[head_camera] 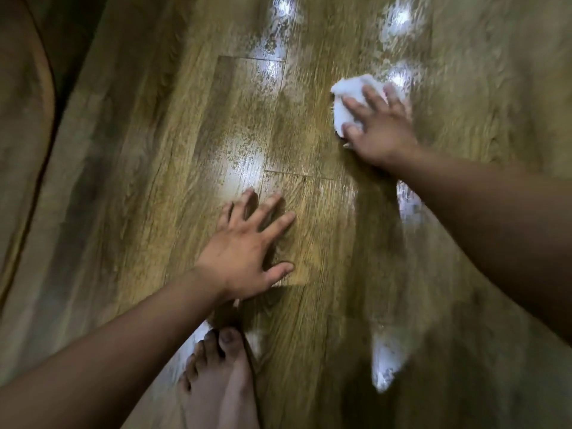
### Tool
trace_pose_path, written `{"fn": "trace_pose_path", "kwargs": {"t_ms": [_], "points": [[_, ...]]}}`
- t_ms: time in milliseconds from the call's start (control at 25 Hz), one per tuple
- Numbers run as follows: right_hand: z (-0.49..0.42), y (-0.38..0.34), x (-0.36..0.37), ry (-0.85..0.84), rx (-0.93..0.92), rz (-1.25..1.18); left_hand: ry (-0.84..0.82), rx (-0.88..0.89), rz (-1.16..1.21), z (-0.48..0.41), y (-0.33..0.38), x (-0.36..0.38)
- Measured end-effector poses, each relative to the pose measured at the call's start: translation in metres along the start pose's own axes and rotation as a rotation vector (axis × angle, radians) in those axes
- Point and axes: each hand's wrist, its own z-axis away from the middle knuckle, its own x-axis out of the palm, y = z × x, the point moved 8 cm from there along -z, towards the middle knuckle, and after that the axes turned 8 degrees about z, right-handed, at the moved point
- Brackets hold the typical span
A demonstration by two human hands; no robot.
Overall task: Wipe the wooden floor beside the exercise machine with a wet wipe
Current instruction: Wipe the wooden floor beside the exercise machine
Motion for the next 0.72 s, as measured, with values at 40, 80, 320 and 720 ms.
{"fn": "trace_pose_path", "kwargs": {"t_ms": [40, 80, 320, 720], "points": [[0.013, -0.006, 0.001, 0.014, 0.064, -0.046, 0.001, 0.001, -0.001, 0.0, 0.0, -0.002], [0.04, -0.014, 0.008, 0.054, 0.088, -0.054, 0.012, 0.007, 0.002, -0.001, 0.001, -0.003], [0.274, -0.042, 0.057, 0.007, -0.11, -0.049, 0.113, 0.125, 0.025, -0.058, 0.026, -0.016], [-0.003, 0.076, -0.004, -0.035, 0.191, 0.003, 0.311, 0.273, 0.076, -0.147, 0.057, -0.033]]}}
